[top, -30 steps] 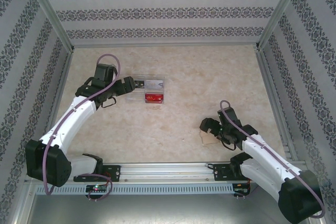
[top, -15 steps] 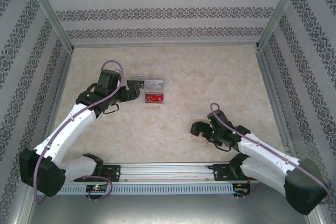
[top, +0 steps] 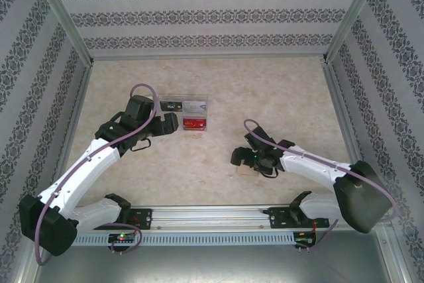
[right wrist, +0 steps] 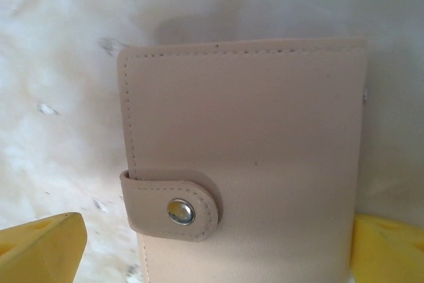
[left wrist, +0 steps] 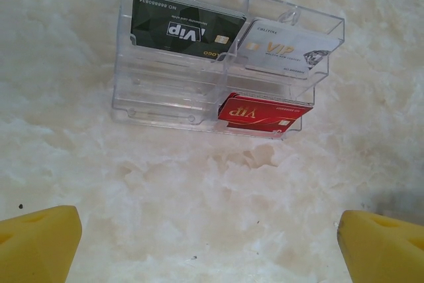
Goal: Take the credit cards out of the card holder
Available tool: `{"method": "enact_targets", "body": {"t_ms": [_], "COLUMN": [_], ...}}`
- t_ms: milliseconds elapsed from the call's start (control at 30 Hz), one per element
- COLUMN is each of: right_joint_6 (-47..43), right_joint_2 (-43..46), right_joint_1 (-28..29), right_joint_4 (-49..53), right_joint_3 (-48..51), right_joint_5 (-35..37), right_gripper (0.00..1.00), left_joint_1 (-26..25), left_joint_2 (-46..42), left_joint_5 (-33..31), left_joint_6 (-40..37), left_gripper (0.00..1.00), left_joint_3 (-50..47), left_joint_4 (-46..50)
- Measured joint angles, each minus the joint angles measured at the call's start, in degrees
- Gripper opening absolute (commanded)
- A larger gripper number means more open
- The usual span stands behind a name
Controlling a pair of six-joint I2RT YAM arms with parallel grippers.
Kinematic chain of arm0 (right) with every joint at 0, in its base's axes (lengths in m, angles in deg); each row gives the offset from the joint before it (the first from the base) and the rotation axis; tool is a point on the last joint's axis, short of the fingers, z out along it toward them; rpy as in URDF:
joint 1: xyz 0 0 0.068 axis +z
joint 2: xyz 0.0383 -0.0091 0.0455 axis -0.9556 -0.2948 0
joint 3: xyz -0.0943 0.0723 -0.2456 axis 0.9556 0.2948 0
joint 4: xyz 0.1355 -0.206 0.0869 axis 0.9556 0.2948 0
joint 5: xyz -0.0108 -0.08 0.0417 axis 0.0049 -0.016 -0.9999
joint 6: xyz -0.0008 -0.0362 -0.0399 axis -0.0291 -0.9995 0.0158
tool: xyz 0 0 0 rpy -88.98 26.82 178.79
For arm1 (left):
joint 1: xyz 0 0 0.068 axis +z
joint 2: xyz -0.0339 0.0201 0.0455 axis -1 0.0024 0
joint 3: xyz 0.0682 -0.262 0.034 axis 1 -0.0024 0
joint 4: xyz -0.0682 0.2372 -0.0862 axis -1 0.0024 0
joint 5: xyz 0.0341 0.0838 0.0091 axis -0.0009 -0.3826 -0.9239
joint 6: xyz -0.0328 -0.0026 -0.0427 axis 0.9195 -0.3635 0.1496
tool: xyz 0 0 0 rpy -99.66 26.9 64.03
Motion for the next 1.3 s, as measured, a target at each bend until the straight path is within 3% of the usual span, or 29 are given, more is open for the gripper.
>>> {"method": "enact_targets", "body": {"t_ms": [233, 500, 833, 1067, 1300], "right_joint_6": [-1.11, -1.88, -4.74, -7.58, -8.72], "right_joint_2": [-5.07, -9.20, 2.99, 13.16, 21.79], "right_joint_1": [3.93, 4.31, 0.70, -3.56, -9.38], "right_joint_4": [-7.65, -9.07, -4.31, 1.11, 5.33], "right_joint_3": [-6.82, -10.21, -9.16, -5.05, -0.28], "right_joint_5": [-1.60, -3.48, 0.20, 3.91, 4.11], "right_gripper": [0.98, 0.98, 0.98, 0.98, 0.98], "left_joint_1": [-0.85, -3.45, -11.52, -19.06, -25.03], "left_joint_2": [-0.07, 1.55, 11.34, 22.14, 36.61], "left_joint_5": [0.00, -0.87, -5.07, -6.03, -6.01], "left_joint_6": [0.28, 1.97, 7.85, 11.32, 11.61], "left_gripper": [1.00, 1.00, 0.96, 0.71, 0.55], "left_joint_3": [-0.11, -0.22, 3.65, 9.88, 21.90], "left_joint_4": [0.48, 0.70, 3.50, 3.91, 6.34]}}
